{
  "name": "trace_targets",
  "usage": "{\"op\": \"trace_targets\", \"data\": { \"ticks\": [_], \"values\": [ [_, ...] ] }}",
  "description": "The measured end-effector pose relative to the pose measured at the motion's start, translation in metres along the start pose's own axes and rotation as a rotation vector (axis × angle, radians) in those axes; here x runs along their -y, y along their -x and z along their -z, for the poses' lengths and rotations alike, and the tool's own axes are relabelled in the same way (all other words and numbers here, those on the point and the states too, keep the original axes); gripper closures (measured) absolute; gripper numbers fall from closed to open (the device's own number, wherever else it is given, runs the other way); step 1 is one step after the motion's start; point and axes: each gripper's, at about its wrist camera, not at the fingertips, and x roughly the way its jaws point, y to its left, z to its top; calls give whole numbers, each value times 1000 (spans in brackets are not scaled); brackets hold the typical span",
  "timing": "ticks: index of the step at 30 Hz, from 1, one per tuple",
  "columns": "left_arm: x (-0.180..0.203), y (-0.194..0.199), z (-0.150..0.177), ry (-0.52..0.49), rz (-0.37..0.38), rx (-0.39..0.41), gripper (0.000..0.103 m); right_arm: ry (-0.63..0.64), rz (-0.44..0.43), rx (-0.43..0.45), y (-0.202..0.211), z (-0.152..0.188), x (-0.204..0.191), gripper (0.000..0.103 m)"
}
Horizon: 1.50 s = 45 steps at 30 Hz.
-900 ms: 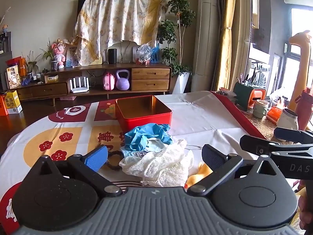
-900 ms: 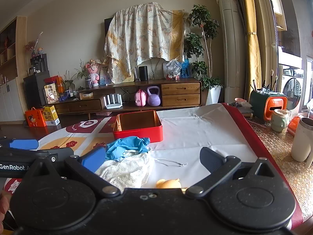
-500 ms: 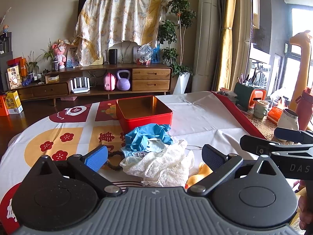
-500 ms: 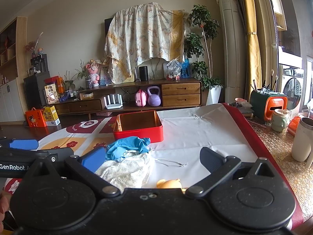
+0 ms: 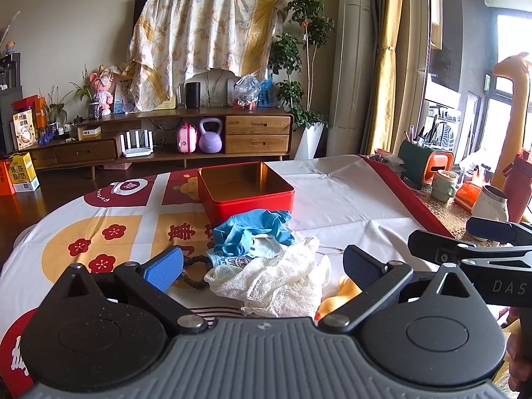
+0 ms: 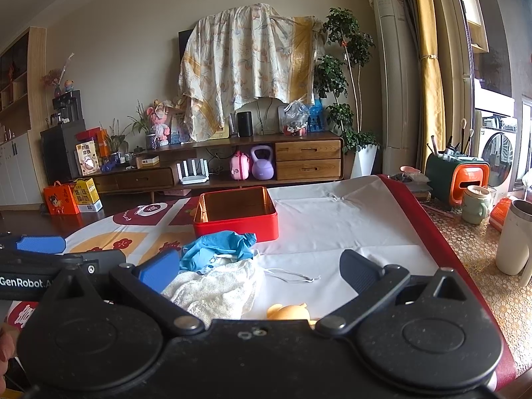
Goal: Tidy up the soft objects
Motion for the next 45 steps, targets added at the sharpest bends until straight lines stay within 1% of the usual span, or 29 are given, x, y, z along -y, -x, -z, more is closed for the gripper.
{"op": "trace_targets", "data": {
  "ticks": [30, 37, 41, 45],
  "values": [
    [-3, 1, 2, 6, -1, -5, 0, 1, 1, -2, -1, 1, 0, 0],
    [-10, -9, 13, 58, 5, -40, 0, 16, 3, -7, -4, 6, -6, 0],
    [-10, -16, 12, 67, -3, -61, 0, 24, 5, -22, -10, 9, -5, 0],
    [-11, -24, 11, 67, -2, -78, 0, 26, -10, -77, -24, 14, 2, 0]
  ]
}}
